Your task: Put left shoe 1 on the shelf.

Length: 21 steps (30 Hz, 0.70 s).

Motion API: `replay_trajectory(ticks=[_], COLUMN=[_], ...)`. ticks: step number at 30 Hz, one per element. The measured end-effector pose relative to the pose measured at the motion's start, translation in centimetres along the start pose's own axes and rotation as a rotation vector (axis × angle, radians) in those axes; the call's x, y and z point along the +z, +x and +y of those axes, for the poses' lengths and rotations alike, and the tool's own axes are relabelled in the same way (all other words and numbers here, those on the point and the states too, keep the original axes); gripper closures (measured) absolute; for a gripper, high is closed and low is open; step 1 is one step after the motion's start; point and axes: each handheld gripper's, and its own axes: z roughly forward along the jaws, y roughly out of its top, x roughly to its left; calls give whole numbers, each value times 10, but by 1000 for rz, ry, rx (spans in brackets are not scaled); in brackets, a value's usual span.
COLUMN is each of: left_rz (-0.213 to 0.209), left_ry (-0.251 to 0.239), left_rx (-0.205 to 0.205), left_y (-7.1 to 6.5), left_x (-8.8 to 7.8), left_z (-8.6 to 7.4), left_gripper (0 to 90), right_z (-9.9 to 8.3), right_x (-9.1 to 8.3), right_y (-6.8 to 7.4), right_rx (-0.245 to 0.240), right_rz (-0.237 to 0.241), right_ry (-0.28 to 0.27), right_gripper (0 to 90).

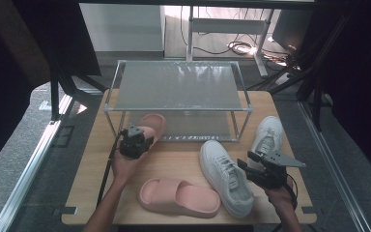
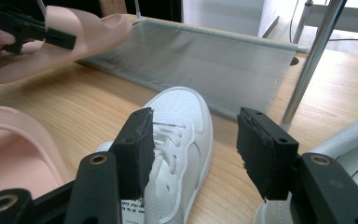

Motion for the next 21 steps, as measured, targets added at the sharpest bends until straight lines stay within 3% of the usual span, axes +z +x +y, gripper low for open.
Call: replay_trajectory(ticks=[4, 21], left_rz=[22, 42], left_ry=[-4, -16], left_rx=[9, 20], left_y=[1, -2], left_x=[9, 43], left_z=[3, 10], left_gripper=[815, 814], right_z=[0, -1], right_x=[0, 1], right_y=[0, -2], right_rx=[2, 8], right_rz=[0, -1], right_ry=[0, 5], right_gripper=[461, 461])
